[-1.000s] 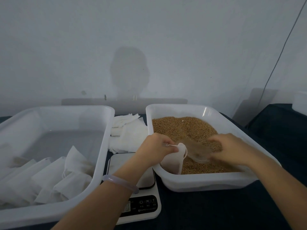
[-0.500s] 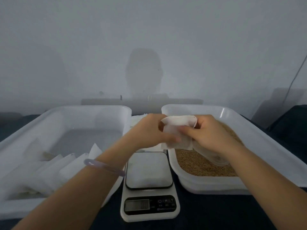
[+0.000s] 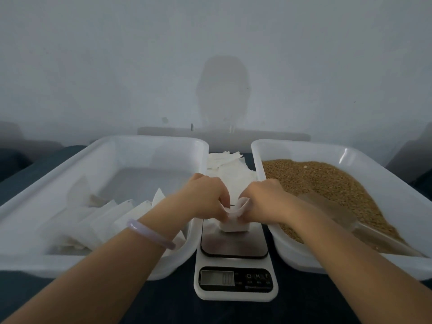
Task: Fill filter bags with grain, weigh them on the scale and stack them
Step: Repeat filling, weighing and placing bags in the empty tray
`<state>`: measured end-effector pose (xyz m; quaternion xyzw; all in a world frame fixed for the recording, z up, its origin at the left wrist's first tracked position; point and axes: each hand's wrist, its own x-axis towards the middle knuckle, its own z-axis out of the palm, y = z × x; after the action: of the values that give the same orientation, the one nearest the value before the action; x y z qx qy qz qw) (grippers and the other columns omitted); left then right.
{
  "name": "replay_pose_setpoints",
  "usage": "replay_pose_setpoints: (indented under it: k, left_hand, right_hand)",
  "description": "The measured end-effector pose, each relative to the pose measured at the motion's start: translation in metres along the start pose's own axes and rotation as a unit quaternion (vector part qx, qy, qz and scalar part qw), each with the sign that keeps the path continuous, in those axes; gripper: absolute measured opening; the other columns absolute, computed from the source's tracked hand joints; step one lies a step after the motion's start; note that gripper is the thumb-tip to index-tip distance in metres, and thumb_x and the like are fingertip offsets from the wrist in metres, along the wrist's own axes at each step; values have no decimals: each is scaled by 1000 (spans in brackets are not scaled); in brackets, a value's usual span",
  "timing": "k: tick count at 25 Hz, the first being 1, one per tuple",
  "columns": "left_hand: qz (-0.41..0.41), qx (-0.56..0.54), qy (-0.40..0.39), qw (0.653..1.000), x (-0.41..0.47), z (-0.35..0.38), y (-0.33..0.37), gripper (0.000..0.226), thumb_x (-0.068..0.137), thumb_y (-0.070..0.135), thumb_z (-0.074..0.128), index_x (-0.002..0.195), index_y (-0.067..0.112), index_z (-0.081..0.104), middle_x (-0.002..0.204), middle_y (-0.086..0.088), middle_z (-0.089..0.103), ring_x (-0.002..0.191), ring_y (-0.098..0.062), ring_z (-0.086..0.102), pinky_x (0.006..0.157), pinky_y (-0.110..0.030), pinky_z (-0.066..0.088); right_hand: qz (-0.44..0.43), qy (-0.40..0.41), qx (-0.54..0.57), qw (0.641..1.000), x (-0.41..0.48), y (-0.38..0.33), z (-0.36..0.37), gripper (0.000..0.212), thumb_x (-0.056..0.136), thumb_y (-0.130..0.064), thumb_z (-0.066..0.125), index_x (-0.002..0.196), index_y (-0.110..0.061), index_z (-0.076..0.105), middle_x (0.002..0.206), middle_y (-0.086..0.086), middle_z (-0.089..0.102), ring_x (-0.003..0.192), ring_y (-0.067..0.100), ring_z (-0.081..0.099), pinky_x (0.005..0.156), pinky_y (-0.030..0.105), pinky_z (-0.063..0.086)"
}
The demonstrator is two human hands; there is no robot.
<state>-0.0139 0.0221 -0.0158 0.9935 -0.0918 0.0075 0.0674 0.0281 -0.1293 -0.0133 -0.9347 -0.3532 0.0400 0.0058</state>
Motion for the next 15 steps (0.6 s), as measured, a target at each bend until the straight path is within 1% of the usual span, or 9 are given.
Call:
replay_pose_setpoints:
  k: [2, 4, 6, 8, 10, 12, 15]
  left_hand:
    - [4, 30, -6, 1000, 2, 2, 2, 23, 81, 43, 66, 100, 30, 72, 100, 10, 67, 97, -13, 58, 90, -25, 22]
    - [1, 44, -3, 999, 3, 3, 5, 23, 85, 44, 59, 99, 30, 71, 97, 9, 67, 95, -15, 58, 93, -27, 22]
    - [0, 65, -5, 998, 3, 5, 7, 24, 87, 44, 55, 97, 30, 71, 93, 8, 65, 94, -17, 58, 95, -28, 23]
    - [-6, 75, -13, 997, 3, 4, 8, 24, 87, 45, 55, 97, 30, 70, 96, 7, 66, 95, -16, 58, 98, -30, 24]
    - [-14, 76, -27, 997, 6, 3, 9, 24, 85, 47, 59, 99, 31, 70, 100, 8, 67, 96, -14, 58, 100, -31, 24]
    - [-19, 81, -31, 996, 7, 4, 10, 24, 85, 46, 61, 101, 32, 69, 101, 9, 66, 93, -12, 54, 101, -32, 23]
    - [-20, 74, -22, 997, 7, 8, 8, 18, 85, 41, 59, 99, 34, 67, 103, 10, 66, 97, -11, 54, 104, -32, 18]
  right_hand:
    - [-1, -7, -11, 1000, 3, -2, 3, 22, 77, -29, 61, 58, -25, 52, 60, -9, 49, 65, 8, 44, 87, 35, 25]
    - [-2, 0, -28, 1000, 5, -6, 4, 11, 78, -32, 64, 69, -29, 59, 71, -11, 58, 78, 12, 49, 91, 38, 22]
    - [-2, 17, -28, 999, 6, -9, 6, 8, 80, -34, 65, 75, -35, 59, 83, -10, 65, 85, 13, 50, 95, 41, 21]
    - [-1, 20, -18, 1000, 6, -8, 7, 8, 80, -37, 67, 78, -39, 59, 89, -11, 67, 86, 12, 48, 97, 42, 19]
    - [5, 14, -19, 1000, 6, -7, 6, 7, 78, -42, 69, 83, -41, 63, 88, -14, 64, 86, 11, 46, 99, 43, 19]
    - [9, 11, -24, 1000, 6, -7, 7, 14, 77, -44, 70, 91, -40, 67, 84, -15, 59, 87, 11, 44, 100, 44, 18]
    - [9, 33, -20, 999, 5, -9, 9, 12, 79, -41, 68, 90, -39, 68, 85, -13, 62, 90, 12, 49, 102, 43, 17]
